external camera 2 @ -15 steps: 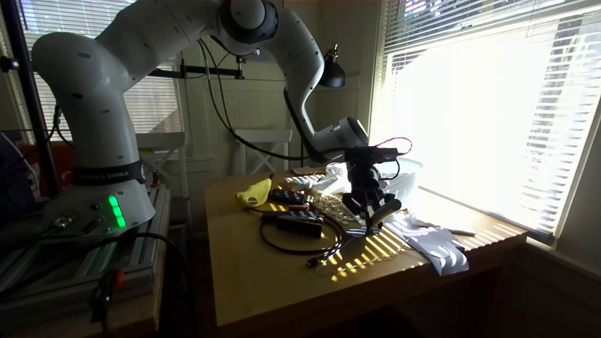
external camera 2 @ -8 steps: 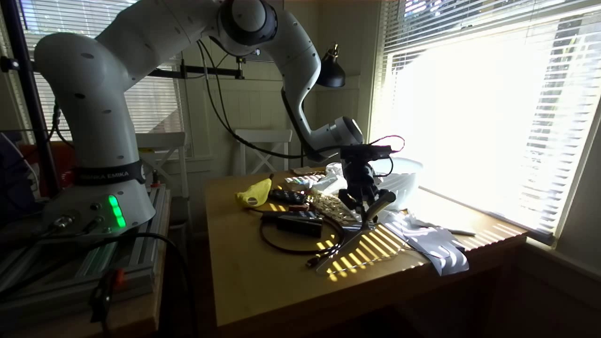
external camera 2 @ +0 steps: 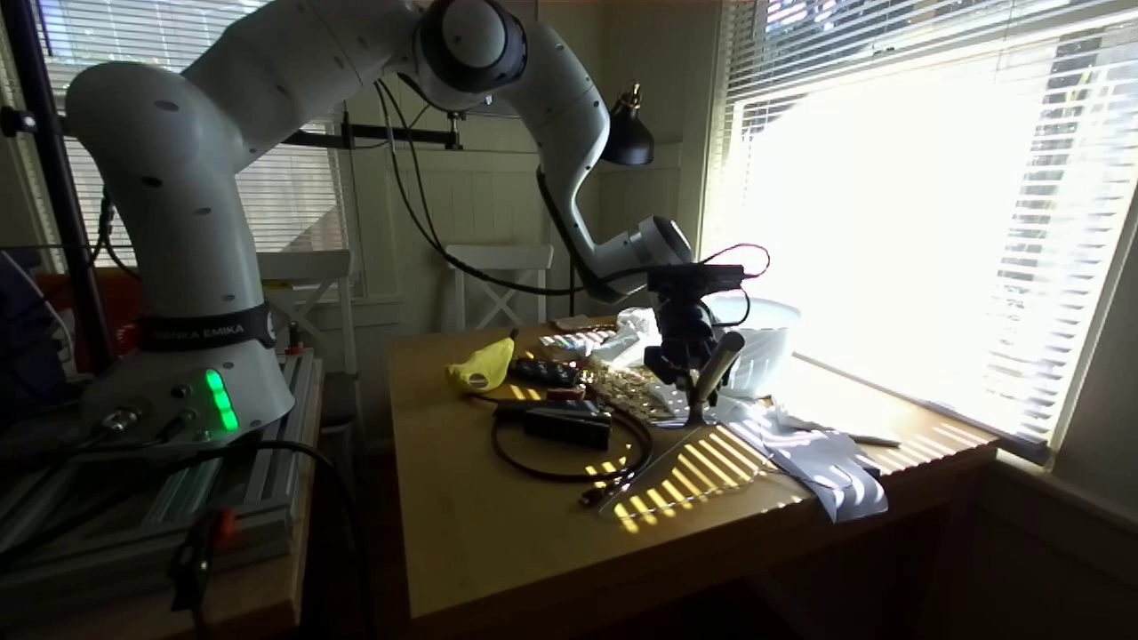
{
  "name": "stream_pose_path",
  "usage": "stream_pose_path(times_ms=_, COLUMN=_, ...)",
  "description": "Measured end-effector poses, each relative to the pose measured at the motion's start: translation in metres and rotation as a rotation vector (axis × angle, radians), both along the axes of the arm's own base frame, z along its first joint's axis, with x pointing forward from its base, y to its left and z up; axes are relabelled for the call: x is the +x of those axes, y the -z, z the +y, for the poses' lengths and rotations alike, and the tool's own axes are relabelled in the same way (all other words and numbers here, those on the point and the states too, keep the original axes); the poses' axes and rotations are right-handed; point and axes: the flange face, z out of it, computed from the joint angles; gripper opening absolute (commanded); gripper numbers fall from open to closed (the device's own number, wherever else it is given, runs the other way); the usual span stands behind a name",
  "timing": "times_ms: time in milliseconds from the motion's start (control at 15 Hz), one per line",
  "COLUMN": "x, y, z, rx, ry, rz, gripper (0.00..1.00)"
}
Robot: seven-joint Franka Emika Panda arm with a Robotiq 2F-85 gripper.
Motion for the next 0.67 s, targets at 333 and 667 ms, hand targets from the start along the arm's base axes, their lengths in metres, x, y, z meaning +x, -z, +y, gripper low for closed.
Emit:
stream_pose_path(times_ms=333, x=0.002, y=0.018, z=0.007, rx=-0.007, ry=0.004, rz=0.019, gripper=0.06)
stream_pose_path(times_ms=667, x=0.007, y=0.026, z=0.005, rx=-0.020, ry=0.016, rz=0.025, gripper=0.06)
